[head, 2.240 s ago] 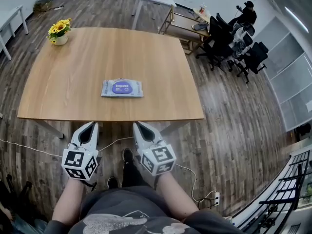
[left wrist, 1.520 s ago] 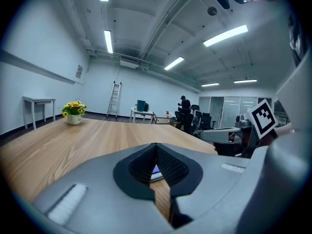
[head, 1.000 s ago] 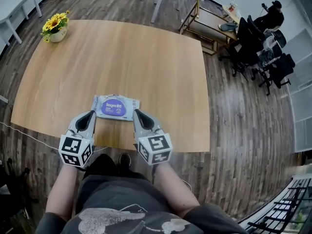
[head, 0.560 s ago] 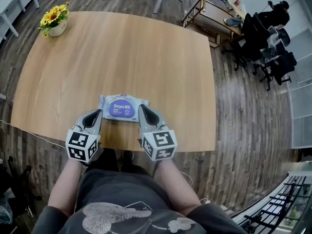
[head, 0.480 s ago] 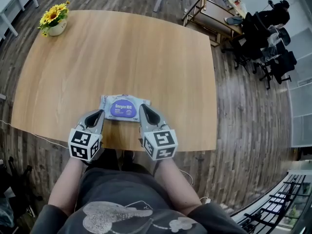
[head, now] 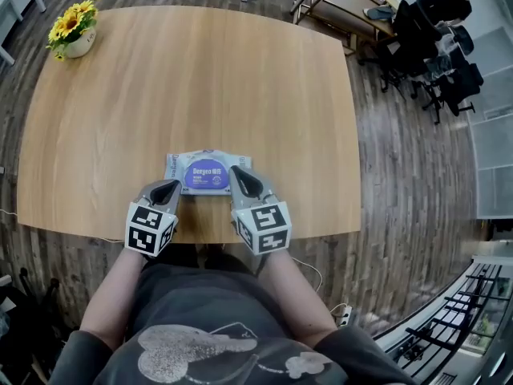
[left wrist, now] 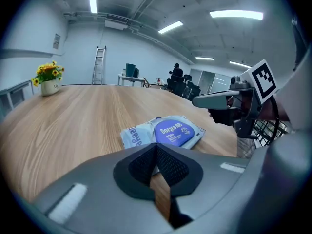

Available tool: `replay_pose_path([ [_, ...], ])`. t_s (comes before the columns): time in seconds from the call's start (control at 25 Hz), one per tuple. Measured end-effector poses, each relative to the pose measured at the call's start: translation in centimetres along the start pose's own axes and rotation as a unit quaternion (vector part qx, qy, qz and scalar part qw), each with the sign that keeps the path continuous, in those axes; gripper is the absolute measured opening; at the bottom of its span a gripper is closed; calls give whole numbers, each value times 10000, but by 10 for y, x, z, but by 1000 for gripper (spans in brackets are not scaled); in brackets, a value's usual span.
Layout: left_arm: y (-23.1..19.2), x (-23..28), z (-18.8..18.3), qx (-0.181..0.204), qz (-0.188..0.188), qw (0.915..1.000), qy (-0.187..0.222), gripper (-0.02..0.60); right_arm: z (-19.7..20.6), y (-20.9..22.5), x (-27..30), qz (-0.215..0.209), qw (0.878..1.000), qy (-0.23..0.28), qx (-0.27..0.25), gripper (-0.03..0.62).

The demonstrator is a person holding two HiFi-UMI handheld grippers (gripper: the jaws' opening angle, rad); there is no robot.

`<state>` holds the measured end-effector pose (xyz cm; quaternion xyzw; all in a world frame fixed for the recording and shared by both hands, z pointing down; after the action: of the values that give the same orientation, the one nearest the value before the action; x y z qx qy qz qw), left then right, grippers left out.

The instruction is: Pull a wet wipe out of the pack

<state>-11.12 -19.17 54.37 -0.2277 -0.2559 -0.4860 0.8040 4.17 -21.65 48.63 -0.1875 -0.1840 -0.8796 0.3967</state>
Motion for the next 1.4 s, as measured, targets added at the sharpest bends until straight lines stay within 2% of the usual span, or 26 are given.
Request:
replay_pose_path([
  [0.24, 3, 8, 5, 106, 216, 9996, -165, 18, 9, -9, 13, -132, 9980, -460, -421, -9],
  [0.52, 3, 15, 9, 213, 304, 9985, -395, 18, 17, -9, 25, -356, 9924, -884, -773, -5],
  [0.72, 4, 20, 10, 333, 347, 9969, -617, 18, 25, -14, 35, -772, 9826, -1255, -1129, 92],
  [0.88, 4, 20, 8, 281, 369, 9966, -685, 18, 33, -24, 42, -1182, 9682, -1630, -1485, 228],
  [0.96, 4, 21, 7, 272, 367, 9963, -723, 18, 38, -27, 45, -1310, 9589, -1880, -1673, 273],
  [1.12, 3, 23, 6, 255, 392, 9957, -802, 18, 46, -27, 53, -1441, 9463, -2193, -1890, 309],
  [1.4, 4, 24, 7, 148, 398, 9948, -924, 18, 50, -28, 63, -1642, 9372, -2320, -2020, 324],
])
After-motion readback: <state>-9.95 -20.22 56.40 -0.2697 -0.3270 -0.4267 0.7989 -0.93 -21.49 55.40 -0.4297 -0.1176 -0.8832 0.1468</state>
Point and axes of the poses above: the fingertips, and each gripper's own axes: x forward along the fingers, y to its right, z out of its underside, the point moved 4 cm from there along -x, backward along the fingers, and after that the axes turned 11 degrees about -z, right-handed, at the moved point
